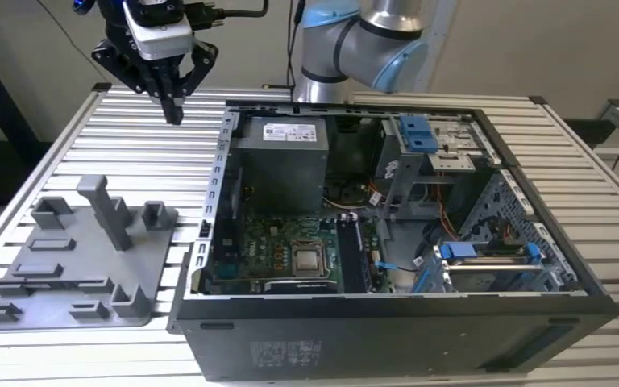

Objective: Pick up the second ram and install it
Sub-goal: 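Reach for the second ram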

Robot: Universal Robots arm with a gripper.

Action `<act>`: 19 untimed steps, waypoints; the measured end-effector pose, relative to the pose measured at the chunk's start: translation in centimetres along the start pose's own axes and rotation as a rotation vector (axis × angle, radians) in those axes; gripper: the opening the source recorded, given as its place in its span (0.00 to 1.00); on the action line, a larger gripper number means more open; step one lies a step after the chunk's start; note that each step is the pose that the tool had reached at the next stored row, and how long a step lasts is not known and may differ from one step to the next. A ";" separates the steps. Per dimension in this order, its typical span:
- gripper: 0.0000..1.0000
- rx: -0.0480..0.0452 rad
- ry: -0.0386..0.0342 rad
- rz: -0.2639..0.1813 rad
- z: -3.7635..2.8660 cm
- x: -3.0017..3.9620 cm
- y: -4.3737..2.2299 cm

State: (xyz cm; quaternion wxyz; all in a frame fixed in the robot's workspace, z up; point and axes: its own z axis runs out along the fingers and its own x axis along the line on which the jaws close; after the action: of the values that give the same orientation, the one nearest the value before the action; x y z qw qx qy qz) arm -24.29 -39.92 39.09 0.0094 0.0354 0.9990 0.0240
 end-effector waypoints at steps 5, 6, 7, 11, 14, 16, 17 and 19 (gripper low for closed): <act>0.11 0.0000 0.0003 0.000 -0.01 1.02 -0.10; 0.11 0.0000 0.0003 0.000 0.00 1.26 -0.13; 0.11 0.0000 0.0003 0.000 0.00 1.50 -0.16; 0.11 0.0001 0.0012 0.000 0.02 2.44 -0.26; 0.11 0.0001 0.0017 0.000 0.05 3.18 -0.34; 0.11 0.0001 0.0019 0.000 0.08 3.68 -0.38; 0.11 0.0001 0.0020 0.000 0.09 3.92 -0.41; 0.11 0.0001 0.0020 0.000 0.13 4.56 -0.50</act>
State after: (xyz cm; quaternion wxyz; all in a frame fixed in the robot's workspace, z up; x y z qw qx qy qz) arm -28.87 -40.09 38.87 0.0083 0.0354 0.9990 0.0240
